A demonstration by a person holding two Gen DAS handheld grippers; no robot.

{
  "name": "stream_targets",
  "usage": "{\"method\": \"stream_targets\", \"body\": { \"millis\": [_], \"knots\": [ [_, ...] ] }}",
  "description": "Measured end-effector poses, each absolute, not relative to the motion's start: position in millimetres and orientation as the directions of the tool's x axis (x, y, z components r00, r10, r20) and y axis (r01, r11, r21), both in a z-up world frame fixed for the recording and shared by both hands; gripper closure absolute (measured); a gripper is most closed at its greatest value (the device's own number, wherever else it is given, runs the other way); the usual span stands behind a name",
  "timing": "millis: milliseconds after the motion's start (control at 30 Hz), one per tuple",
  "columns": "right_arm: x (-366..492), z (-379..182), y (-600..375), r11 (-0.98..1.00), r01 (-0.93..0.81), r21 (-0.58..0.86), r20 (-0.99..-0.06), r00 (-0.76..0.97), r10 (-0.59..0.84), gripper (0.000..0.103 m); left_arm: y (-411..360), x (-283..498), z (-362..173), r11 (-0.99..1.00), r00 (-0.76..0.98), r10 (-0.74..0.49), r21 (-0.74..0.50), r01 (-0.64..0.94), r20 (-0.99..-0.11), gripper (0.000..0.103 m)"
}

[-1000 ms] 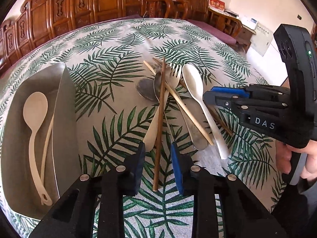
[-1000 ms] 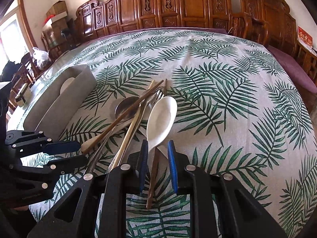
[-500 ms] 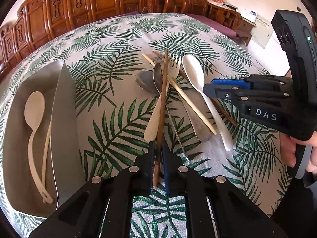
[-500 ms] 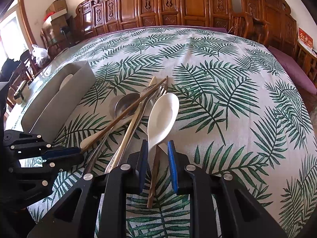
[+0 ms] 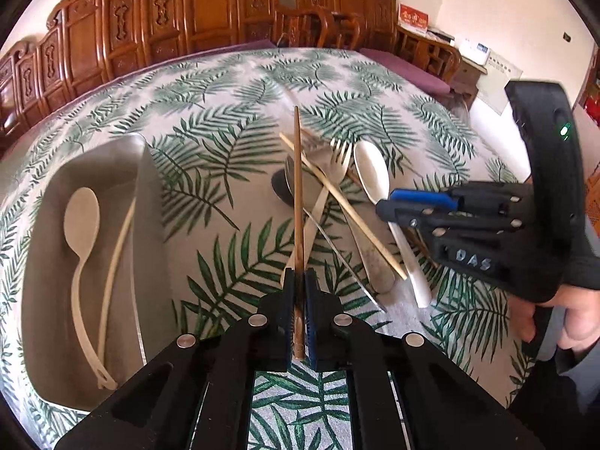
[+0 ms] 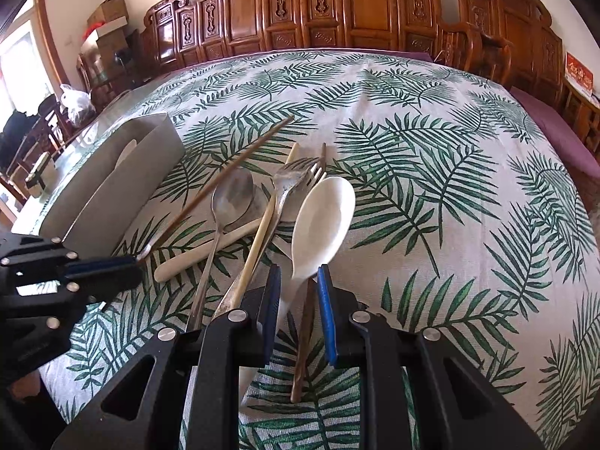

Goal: Organize utensils
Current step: 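Grasp another white spoon with right tool while left tool grasps another wooden chopstick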

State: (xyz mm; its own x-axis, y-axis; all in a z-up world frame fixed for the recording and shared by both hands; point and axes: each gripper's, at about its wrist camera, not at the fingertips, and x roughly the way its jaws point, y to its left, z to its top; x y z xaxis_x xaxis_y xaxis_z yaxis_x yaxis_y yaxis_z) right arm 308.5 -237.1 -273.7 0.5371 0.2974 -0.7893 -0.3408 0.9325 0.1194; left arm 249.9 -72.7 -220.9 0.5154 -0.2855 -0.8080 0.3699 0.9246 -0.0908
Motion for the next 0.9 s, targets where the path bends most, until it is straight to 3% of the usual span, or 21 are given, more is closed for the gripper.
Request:
{"method": "stream_targets", "body": {
  "millis": [733,833,900],
  "knots": [
    [305,-278,-224,0.971,-0.234,0.051,-0.834,0.525,0.17,0.079,-55,227,-176,0.931,0.615,-0.292,-0.07,0.359,-0.732,0.099],
    [309,-278,-221,0.975,-0.219,0.025,-0.836,0.53,0.141,0.081,-53,223,-169,0.932,0.629,-0.293,-0.067,0.357,-0.72,0.099],
    [309,-278,-222,0.977,-0.213,0.001,-0.837,0.534,0.117,0.092,-53,222,-166,0.933,0.636,-0.291,-0.064,0.355,-0.715,0.099]
  ]
}}
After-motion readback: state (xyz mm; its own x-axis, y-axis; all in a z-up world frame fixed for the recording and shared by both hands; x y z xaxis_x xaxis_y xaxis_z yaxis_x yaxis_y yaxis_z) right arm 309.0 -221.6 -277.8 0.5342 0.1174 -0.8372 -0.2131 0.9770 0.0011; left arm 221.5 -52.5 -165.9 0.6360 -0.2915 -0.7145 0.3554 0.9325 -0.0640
